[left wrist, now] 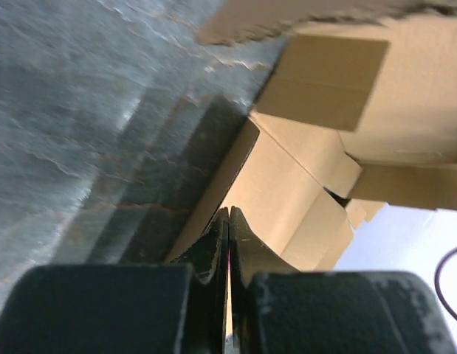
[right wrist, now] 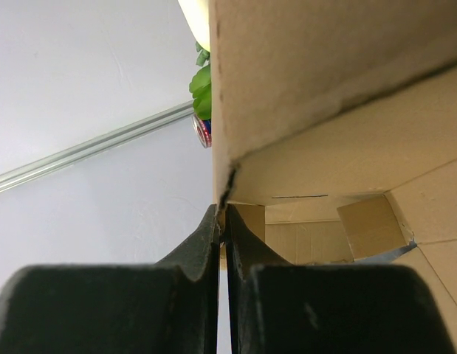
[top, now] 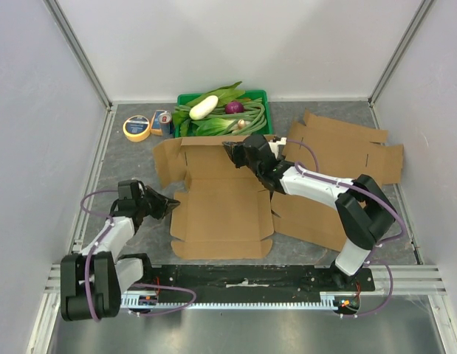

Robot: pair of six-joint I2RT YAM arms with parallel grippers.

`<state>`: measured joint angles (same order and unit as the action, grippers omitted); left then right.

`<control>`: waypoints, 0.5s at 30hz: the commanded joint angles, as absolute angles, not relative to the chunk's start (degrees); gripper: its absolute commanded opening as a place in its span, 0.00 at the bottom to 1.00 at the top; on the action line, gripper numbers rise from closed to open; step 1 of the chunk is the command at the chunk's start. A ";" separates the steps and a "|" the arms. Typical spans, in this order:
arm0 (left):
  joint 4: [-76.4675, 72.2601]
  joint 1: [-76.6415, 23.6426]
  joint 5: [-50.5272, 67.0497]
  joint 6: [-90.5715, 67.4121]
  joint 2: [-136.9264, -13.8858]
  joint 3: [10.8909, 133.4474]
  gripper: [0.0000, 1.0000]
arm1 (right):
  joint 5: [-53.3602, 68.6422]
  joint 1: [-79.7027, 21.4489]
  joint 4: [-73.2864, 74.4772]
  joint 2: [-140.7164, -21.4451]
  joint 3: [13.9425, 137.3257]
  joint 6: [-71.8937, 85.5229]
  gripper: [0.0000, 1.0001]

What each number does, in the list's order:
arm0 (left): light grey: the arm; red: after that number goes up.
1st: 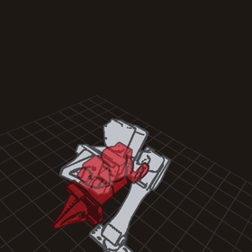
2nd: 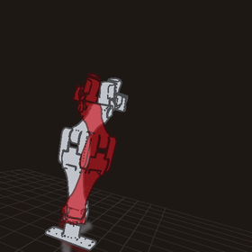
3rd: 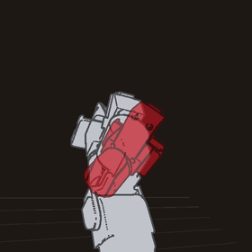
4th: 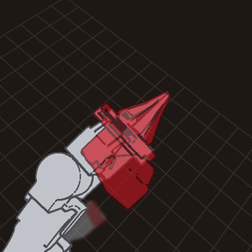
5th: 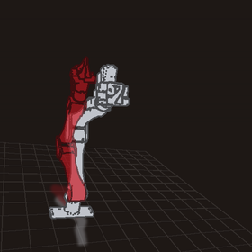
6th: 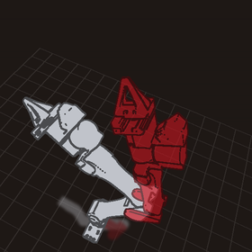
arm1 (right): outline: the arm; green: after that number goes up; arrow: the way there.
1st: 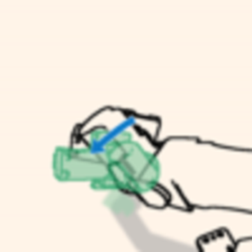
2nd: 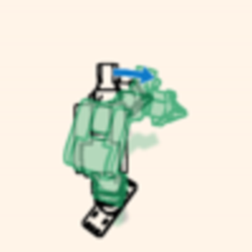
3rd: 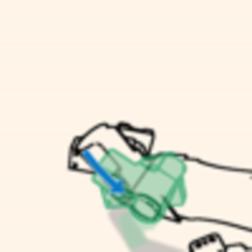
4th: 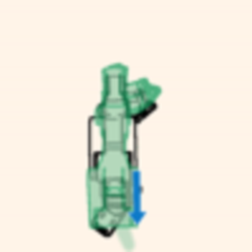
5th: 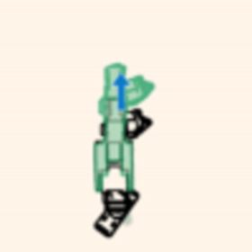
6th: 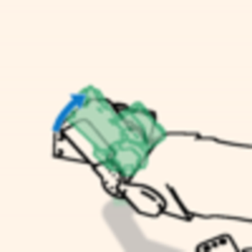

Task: Fold the paper box

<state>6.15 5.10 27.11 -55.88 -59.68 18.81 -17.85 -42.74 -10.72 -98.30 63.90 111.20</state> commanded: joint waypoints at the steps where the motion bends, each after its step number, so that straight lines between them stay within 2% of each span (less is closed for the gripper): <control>1: 1.83 5.01 19.63 -57.92 -66.59 20.56 0.02 | -19.07 -42.71 -9.67 -96.42 63.72 111.27 0.07; 11: 7.74 5.80 7.22 -58.54 -72.59 23.82 0.02 | -17.05 -42.80 -10.55 -94.40 59.94 109.07 0.06; 15: 4.41 5.89 9.30 -56.52 -74.62 24.53 0.02 | -16.61 -42.80 -10.63 -94.13 59.50 108.63 0.06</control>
